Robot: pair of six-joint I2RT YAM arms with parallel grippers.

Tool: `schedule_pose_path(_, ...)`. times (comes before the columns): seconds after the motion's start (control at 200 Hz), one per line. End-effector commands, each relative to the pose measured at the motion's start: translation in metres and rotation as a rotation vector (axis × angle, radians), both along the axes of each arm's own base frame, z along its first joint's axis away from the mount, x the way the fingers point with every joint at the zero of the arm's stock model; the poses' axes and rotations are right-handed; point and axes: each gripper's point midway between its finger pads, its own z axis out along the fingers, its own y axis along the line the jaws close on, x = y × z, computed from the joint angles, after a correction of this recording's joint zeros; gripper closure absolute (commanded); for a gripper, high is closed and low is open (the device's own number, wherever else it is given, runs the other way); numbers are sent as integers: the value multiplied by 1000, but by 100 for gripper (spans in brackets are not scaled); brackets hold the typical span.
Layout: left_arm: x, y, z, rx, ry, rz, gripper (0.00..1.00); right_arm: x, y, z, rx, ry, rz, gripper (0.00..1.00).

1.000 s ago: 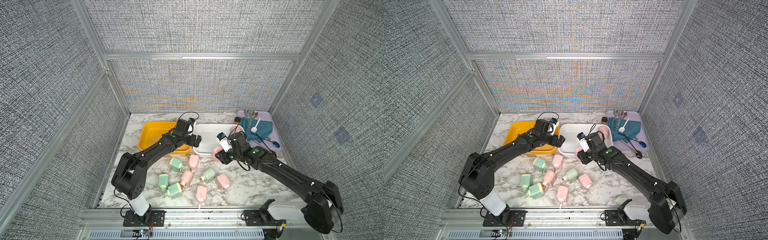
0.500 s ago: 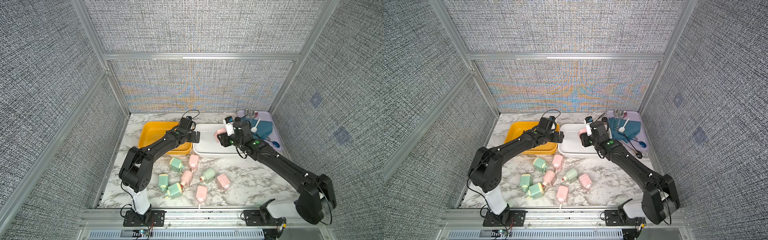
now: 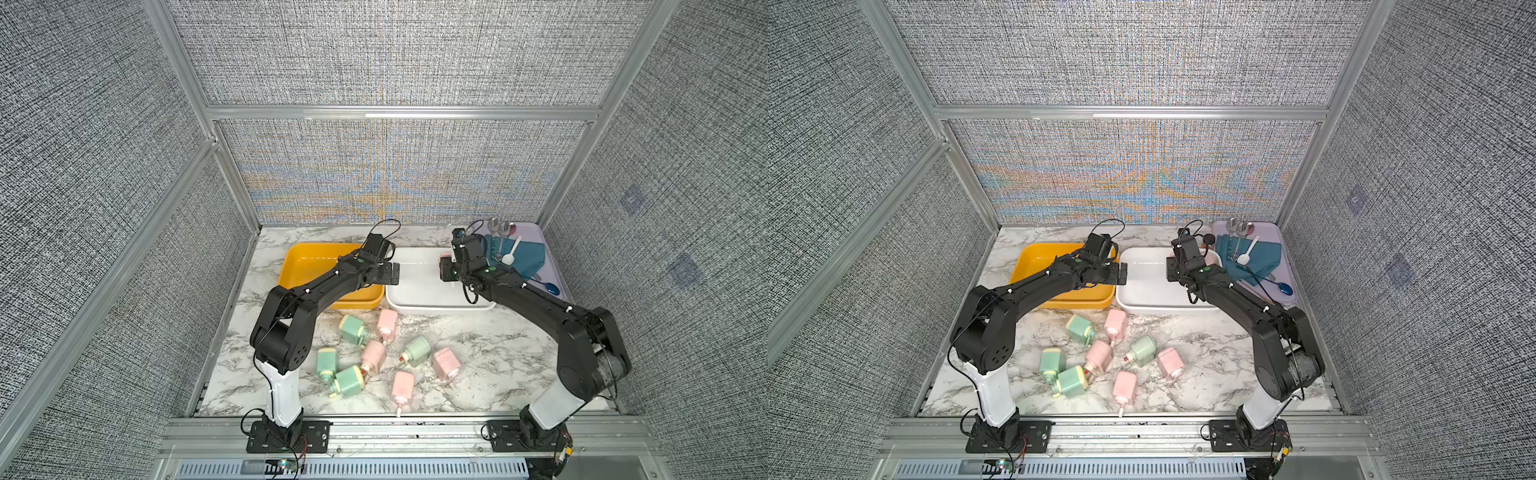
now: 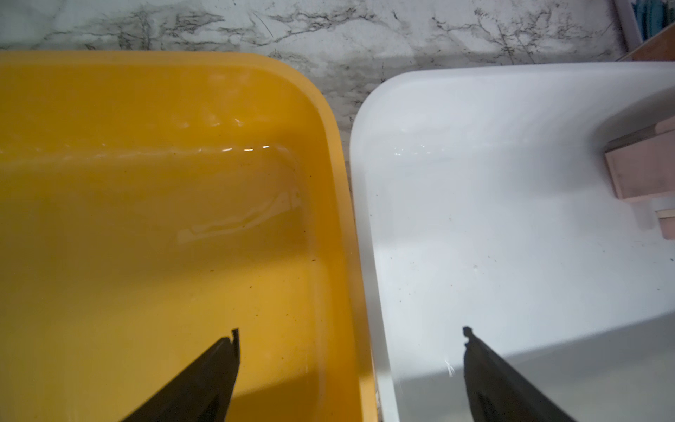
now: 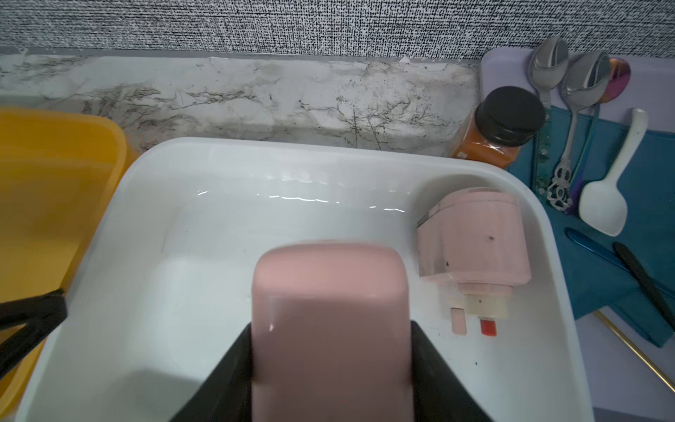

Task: Place the pencil sharpeners by color into the storage box
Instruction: Place the pencil sharpener in the storage box.

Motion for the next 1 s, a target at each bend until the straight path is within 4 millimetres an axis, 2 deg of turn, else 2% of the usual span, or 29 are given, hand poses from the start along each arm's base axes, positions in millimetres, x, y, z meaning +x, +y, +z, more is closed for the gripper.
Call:
schedule_pose_path(0.0, 1, 5, -9, -2, 37, 56, 1, 13, -9, -7, -62, 9, -62, 100)
schedule_pose_path(0.14, 5, 3, -15, -11, 60, 74, 1, 28, -12, -23, -134, 63, -104, 100)
schedule_pose_path(0.225, 7, 2, -9, -18, 55, 84, 1, 33, -14, -28, -154, 70, -128, 100)
schedule_pose_path(0.25, 7, 3, -21, -5, 76, 89, 1, 35, -15, -29, -158, 74, -138, 100)
schedule_pose_path(0.45, 7, -2, -29, -21, 103, 96, 1, 44, -14, -45, -194, 118, -152, 100)
schedule_pose_path(0.771, 6, -1, -33, -12, 112, 92, 1, 54, -22, -49, -258, 110, -190, 100)
schedule_pose_path(0.996, 5, -2, -37, -7, 126, 92, 1, 59, -20, -57, -274, 126, -180, 88)
